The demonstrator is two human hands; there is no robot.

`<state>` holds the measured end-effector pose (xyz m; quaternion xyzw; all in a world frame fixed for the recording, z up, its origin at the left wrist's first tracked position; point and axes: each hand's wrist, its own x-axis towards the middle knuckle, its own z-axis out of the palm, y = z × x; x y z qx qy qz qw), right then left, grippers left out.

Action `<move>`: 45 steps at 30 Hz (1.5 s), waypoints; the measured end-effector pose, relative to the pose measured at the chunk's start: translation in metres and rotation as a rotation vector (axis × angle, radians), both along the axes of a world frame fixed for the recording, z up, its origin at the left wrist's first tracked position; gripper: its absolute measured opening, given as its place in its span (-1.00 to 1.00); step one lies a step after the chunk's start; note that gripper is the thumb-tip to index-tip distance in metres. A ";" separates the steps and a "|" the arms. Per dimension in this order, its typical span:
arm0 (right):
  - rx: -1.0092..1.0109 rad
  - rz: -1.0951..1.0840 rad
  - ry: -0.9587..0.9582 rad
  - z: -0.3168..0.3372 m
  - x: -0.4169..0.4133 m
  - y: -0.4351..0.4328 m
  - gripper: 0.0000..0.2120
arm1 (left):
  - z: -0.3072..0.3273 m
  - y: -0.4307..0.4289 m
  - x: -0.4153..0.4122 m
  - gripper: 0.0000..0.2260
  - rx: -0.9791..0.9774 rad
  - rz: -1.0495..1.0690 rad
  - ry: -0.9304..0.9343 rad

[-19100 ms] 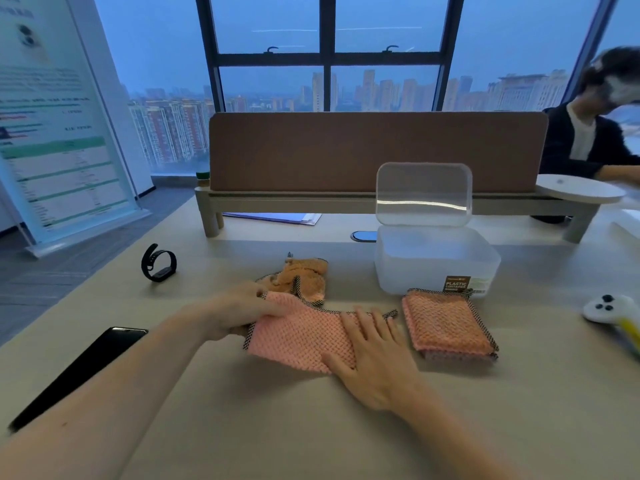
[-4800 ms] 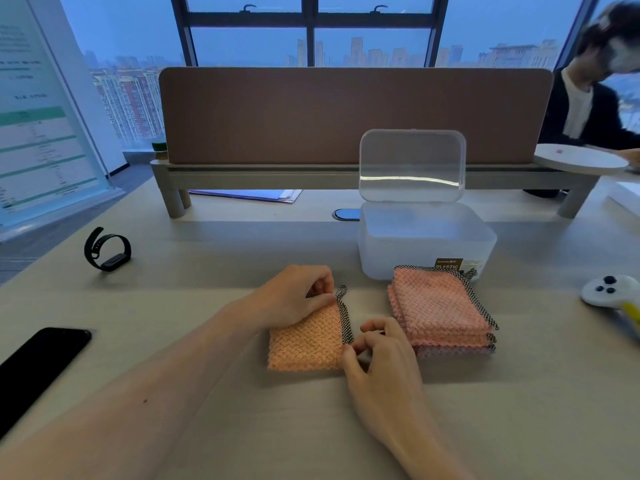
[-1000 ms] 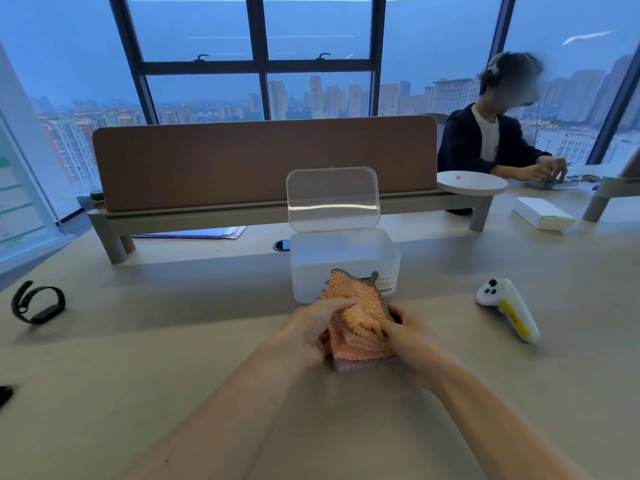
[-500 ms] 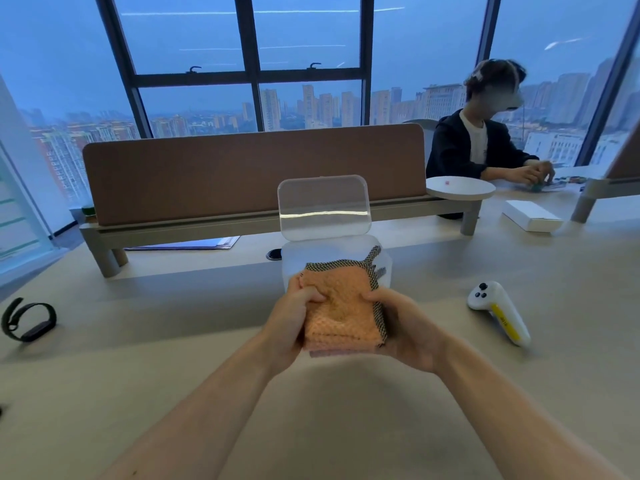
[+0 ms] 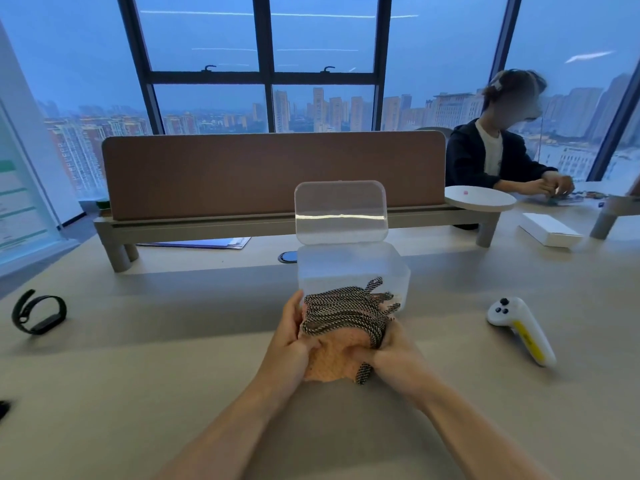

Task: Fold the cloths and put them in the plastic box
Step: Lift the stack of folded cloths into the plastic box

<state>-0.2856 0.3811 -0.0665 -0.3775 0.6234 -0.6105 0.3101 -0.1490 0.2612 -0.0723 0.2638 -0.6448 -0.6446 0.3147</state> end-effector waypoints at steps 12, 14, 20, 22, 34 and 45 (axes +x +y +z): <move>-0.100 -0.073 0.205 0.012 0.004 0.000 -0.19 | -0.006 0.006 -0.008 -0.75 -0.101 -0.052 0.056; -0.107 -0.074 0.298 0.011 0.005 0.001 -0.11 | -0.007 0.007 -0.010 -0.62 -0.190 -0.013 0.040; -0.086 -0.089 0.473 0.038 -0.001 -0.005 -0.23 | 0.020 0.002 -0.010 -0.62 -0.375 0.050 0.042; -0.094 -0.084 0.416 0.055 -0.014 -0.019 -0.19 | 0.039 -0.013 -0.018 -0.68 -0.303 0.068 0.038; 0.305 0.041 -0.089 0.127 -0.103 -0.106 -0.66 | 0.109 -0.109 -0.088 -0.53 0.053 0.040 -0.210; 0.479 0.015 0.036 0.086 -0.121 -0.135 -0.78 | 0.096 -0.114 -0.103 -0.45 -0.415 -0.023 -0.639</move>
